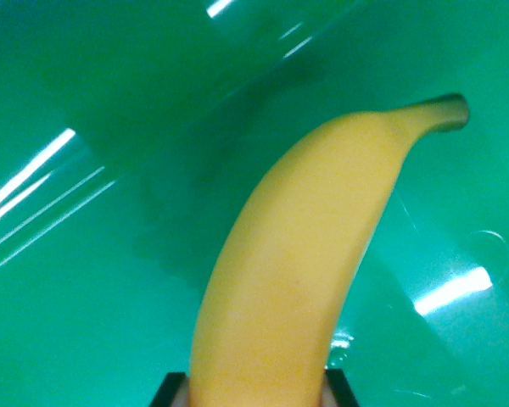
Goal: Pick fruit
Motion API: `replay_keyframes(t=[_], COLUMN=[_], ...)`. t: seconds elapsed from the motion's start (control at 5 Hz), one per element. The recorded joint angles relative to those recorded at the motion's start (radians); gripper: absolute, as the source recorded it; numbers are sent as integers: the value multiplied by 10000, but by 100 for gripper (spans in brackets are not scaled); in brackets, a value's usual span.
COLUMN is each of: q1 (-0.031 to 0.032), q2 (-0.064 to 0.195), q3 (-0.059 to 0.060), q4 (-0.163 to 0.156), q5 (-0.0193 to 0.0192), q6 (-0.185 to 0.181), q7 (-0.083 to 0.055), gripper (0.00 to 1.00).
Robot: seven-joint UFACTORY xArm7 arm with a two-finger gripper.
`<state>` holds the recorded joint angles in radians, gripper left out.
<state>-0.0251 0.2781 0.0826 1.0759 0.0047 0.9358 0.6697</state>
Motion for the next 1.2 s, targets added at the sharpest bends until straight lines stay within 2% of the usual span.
replay_keyframes(t=[0.2, 0.4, 0.6, 0.8, 1.0, 1.2], q1=[-6, -6, -13, -13, -19, -19], q2=[-160, -160, -326, -326, -498, -498], q3=[4, 4, 9, 9, 14, 14], q4=[256, 256, 520, 520, 796, 796], q5=[13, 13, 25, 25, 39, 39], q6=[415, 415, 845, 845, 1292, 1292], q7=[-1, -1, -3, -3, -4, -4], gripper=[100, 100, 100, 100, 100, 100])
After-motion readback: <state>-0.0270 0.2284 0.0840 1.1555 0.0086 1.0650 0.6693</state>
